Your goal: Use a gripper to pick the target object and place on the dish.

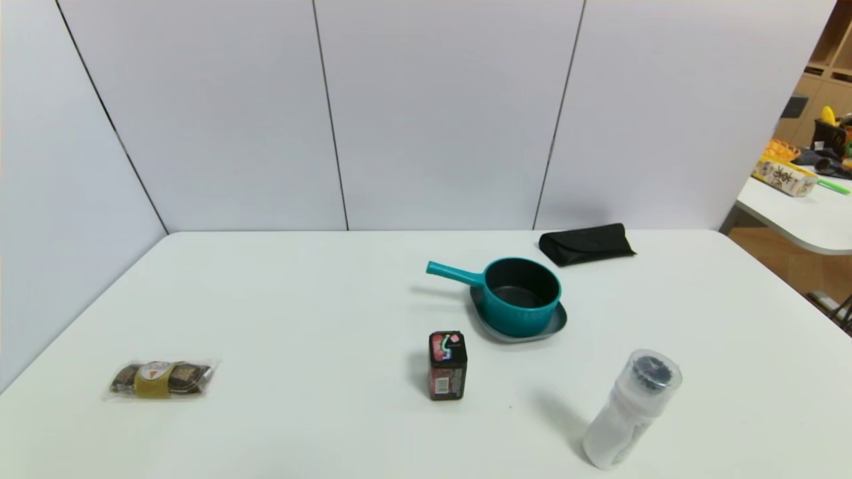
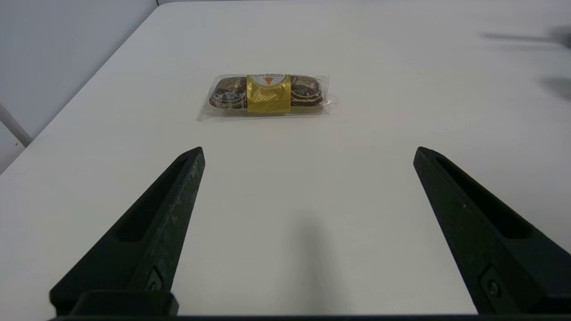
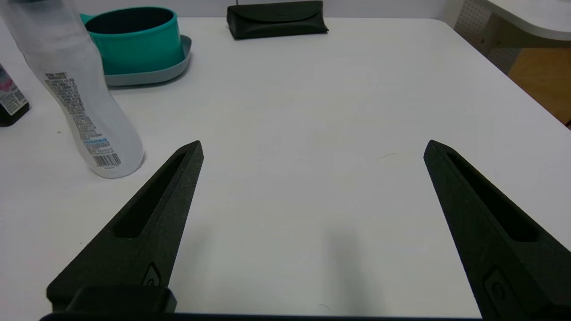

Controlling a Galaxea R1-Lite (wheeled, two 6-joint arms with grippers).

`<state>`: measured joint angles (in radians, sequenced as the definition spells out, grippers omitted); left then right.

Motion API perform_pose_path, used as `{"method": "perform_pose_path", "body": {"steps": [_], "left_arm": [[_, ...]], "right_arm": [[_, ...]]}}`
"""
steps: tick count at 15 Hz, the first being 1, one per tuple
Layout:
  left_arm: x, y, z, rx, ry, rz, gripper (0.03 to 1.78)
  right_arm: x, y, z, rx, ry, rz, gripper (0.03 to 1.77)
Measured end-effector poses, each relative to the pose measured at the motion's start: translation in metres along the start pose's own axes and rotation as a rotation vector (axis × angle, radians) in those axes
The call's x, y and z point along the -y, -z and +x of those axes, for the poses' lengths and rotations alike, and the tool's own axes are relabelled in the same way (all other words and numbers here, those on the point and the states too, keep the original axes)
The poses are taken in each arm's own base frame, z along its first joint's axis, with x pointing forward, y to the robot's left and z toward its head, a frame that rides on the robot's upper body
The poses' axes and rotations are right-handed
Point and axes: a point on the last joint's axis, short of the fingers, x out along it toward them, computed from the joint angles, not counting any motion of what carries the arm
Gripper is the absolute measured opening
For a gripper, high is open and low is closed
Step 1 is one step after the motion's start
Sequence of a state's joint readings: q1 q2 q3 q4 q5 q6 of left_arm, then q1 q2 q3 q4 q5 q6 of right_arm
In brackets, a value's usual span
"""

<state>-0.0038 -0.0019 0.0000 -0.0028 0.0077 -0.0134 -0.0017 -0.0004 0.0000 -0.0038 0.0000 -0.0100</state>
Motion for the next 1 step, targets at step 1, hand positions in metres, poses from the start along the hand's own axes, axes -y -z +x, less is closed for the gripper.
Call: {"method": "perform_pose_path", "body": {"steps": [1], "left_arm": [[0.0, 0.0, 0.0, 0.0, 0.0, 0.0, 1.69]], "right_arm": [[0.0, 0.0002, 0.0, -0.001, 0.0, 0.0, 1.71]]}}
